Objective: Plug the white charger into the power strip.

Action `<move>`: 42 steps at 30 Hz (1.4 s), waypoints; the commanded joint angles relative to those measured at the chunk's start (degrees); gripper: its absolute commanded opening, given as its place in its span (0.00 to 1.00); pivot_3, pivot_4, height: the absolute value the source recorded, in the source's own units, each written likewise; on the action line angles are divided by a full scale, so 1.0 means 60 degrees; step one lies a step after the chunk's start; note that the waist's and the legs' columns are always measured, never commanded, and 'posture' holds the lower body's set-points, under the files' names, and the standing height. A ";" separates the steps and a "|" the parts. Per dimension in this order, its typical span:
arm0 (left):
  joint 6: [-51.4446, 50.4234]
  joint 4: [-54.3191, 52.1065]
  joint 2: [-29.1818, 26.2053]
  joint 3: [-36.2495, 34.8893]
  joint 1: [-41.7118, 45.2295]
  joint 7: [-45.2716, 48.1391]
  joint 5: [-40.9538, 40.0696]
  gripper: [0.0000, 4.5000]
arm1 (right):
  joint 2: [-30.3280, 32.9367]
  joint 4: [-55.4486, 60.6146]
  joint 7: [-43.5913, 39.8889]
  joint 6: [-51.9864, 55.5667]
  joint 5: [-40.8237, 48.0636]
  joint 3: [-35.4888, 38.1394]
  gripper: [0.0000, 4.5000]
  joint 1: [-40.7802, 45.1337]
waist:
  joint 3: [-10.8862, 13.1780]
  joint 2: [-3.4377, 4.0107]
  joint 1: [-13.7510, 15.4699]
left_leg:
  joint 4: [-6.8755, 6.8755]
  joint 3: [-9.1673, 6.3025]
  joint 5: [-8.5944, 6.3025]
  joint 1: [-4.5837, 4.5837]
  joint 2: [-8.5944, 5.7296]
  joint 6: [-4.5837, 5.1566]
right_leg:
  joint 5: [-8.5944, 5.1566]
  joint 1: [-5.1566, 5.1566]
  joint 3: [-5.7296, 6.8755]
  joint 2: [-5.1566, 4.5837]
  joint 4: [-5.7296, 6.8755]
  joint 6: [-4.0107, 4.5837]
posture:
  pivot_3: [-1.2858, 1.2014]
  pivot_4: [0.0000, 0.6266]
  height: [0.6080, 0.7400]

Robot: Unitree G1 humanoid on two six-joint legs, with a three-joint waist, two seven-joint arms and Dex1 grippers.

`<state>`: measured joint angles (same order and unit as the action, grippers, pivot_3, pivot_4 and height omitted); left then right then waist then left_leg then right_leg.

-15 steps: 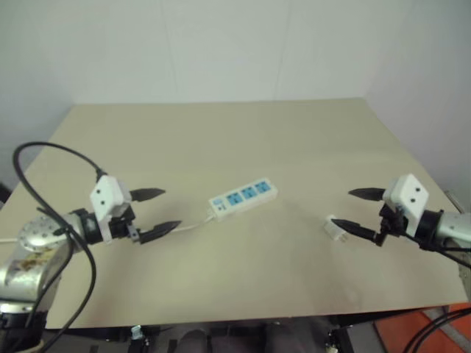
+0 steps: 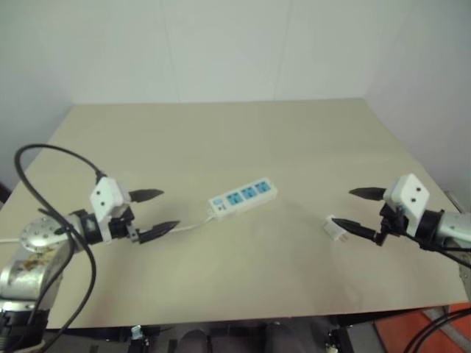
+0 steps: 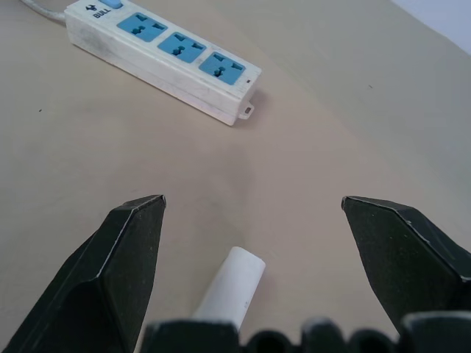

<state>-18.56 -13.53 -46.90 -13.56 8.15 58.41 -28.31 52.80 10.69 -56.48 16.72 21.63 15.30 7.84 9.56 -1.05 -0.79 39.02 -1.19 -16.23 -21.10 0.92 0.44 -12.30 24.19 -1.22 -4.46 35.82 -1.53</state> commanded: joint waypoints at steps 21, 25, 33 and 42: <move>0.1613 0.3466 0.2820 0.2389 0.2886 -0.0168 0.1328 0.99 | -0.0209 0.0501 0.0237 0.0097 0.0144 -0.0053 1.00 0.0491 | -0.0003 -0.0005 0.0080 | 0.0026 -0.0006 0.0000 -0.0004 -0.0011 0.0001 | 0.0003 -0.0007 0.0003 0.0000 0.0013 0.0002 | 0.52 0.24 1.00; 0.2921 0.5749 0.3470 0.2736 0.3842 -0.0067 0.2042 0.99 | -0.0245 0.0543 0.0260 0.0108 0.0136 -0.0097 1.00 0.0536 | -0.0004 -0.0005 0.0038 | 0.0027 -0.0004 0.0000 -0.0003 -0.0013 0.0001 | 0.0003 -0.0008 0.0001 0.0001 0.0012 0.0002 | 0.52 0.24 1.00; 0.4980 0.9153 0.4568 0.2905 0.5138 -0.0110 0.2926 0.99 | -0.0239 0.0720 0.0316 0.0139 0.0197 0.0024 1.00 0.0377 | -0.0004 -0.0008 0.0044 | 0.0036 -0.0005 0.0000 -0.0010 -0.0017 0.0001 | 0.0005 -0.0008 0.0002 -0.0003 0.0013 0.0000 | 0.52 0.24 1.00; 0.5625 1.0456 0.4920 0.3092 0.5503 0.0307 0.3514 0.99 | -0.0269 0.1013 0.0429 0.0281 0.0254 0.0161 1.00 0.0165 | -0.0006 -0.0010 0.0040 | 0.0042 -0.0007 -0.0001 -0.0009 -0.0017 0.0002 | 0.0005 -0.0013 0.0002 -0.0002 0.0018 -0.0002 | 0.52 0.24 1.00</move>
<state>14.51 48.04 -17.58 4.36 40.61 60.13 -8.38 51.20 14.73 -54.47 18.19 21.74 14.07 8.63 9.53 -1.11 -0.55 39.27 -1.24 -16.23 -21.15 0.82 0.45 -12.27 24.10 -1.21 -4.47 35.92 -1.55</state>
